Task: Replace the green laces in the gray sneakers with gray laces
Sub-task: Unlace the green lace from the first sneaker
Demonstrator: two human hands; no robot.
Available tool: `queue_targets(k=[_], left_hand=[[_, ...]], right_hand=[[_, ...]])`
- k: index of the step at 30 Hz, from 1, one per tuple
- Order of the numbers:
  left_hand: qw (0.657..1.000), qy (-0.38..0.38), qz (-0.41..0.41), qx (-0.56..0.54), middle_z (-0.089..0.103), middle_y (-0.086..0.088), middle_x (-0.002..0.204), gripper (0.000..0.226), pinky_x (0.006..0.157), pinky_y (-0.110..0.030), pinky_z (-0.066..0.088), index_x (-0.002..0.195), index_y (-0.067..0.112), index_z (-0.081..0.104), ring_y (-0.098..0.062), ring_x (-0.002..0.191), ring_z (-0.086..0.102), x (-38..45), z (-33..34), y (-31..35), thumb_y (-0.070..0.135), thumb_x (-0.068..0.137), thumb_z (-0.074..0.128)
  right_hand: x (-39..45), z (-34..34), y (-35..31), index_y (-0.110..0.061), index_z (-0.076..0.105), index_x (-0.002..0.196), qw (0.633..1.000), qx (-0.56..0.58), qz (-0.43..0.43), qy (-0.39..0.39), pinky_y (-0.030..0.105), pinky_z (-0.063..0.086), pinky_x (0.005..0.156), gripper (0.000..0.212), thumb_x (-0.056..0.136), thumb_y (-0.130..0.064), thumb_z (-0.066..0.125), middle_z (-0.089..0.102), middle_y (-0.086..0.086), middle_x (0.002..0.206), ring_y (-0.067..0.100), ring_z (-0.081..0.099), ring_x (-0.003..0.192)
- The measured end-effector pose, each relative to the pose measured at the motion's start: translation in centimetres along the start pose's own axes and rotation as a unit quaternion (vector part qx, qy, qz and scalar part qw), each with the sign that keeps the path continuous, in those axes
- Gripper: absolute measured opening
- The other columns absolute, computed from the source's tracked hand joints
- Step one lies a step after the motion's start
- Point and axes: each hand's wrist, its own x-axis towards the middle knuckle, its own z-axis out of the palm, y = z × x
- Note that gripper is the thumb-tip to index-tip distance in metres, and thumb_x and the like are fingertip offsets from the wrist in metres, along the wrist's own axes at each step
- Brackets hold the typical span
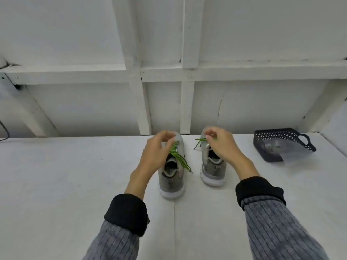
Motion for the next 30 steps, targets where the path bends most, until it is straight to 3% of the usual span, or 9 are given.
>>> queue_targets(k=[3, 7, 11, 13, 16, 24, 30], left_hand=[[0.997, 0.065, -0.025, 0.03, 0.061, 0.01, 0.115, 0.023, 0.097, -0.038, 0.046, 0.114, 0.029, 0.063, -0.011, 0.111, 0.052, -3.2, 2.9, -3.2, 0.039, 0.092, 0.063], [0.991, 0.116, -0.067, -0.018, 0.048, 0.016, 0.136, 0.065, 0.107, -0.037, 0.041, 0.135, 0.035, 0.048, -0.004, 0.127, 0.041, -6.7, 6.1, -5.8, 0.06, 0.078, 0.066], [0.983, 0.143, -0.076, -0.085, 0.041, 0.012, 0.145, 0.085, 0.112, -0.039, 0.04, 0.145, 0.029, 0.038, -0.011, 0.137, 0.038, -8.0, 8.4, -6.3, 0.038, 0.074, 0.084], [0.974, 0.178, -0.088, -0.113, 0.044, 0.008, 0.144, 0.086, 0.111, -0.042, 0.042, 0.143, 0.025, 0.04, -0.015, 0.137, 0.042, -8.1, 9.2, -6.6, 0.027, 0.071, 0.088], [0.963, 0.21, -0.112, -0.124, 0.049, 0.007, 0.141, 0.084, 0.108, -0.042, 0.045, 0.138, 0.022, 0.044, -0.013, 0.133, 0.047, -8.1, 10.0, -7.0, 0.027, 0.068, 0.089], [0.959, 0.231, -0.117, -0.117, 0.049, 0.001, 0.142, 0.069, 0.107, -0.037, 0.045, 0.125, 0.021, 0.05, -0.012, 0.131, 0.049, -6.0, 12.6, -6.5, 0.022, 0.068, 0.09], [0.961, 0.216, -0.114, -0.133, 0.048, 0.003, 0.144, 0.065, 0.101, -0.014, 0.041, 0.121, 0.02, 0.051, -0.007, 0.13, 0.048, -4.4, 15.5, -5.2, 0.02, 0.069, 0.089]], right_hand=[[-2.2, 2.9, 3.1, -0.017, 0.064, 0.112, 0.996, -0.057, 0.001, 0.073, 0.041, 0.041, 0.096, 0.022, 0.092, -0.018, 0.057, 0.056, 0.001, 0.126, 0.021, 0.048, 0.117], [-5.4, 6.5, 6.4, -0.013, 0.058, 0.123, 0.981, -0.099, -0.008, 0.165, 0.05, 0.037, 0.104, 0.046, 0.082, -0.028, 0.073, 0.043, 0.01, 0.142, 0.029, 0.041, 0.128], [-6.8, 9.2, 7.9, -0.015, 0.046, 0.135, 0.973, -0.075, 0.035, 0.216, 0.054, 0.037, 0.105, 0.067, 0.078, -0.031, 0.078, 0.031, 0.015, 0.15, 0.031, 0.032, 0.137], [-6.8, 10.0, 8.1, -0.02, 0.041, 0.135, 0.967, -0.059, 0.053, 0.241, 0.055, 0.041, 0.103, 0.071, 0.076, -0.031, 0.08, 0.028, 0.016, 0.15, 0.031, 0.032, 0.137], [-6.4, 10.6, 8.5, -0.023, 0.038, 0.132, 0.964, -0.026, 0.049, 0.259, 0.052, 0.047, 0.097, 0.07, 0.076, -0.025, 0.08, 0.032, 0.016, 0.147, 0.03, 0.038, 0.133], [-4.7, 4.6, 12.7, -0.01, 0.046, 0.126, 0.961, -0.01, 0.023, 0.275, 0.039, 0.05, 0.098, 0.065, 0.073, -0.015, 0.082, 0.04, 0.012, 0.142, 0.027, 0.044, 0.128], [-3.9, 1.5, 15.7, -0.01, 0.043, 0.129, 0.962, -0.023, 0.034, 0.268, 0.035, 0.044, 0.104, 0.064, 0.077, -0.017, 0.08, 0.037, 0.012, 0.143, 0.023, 0.039, 0.131]])
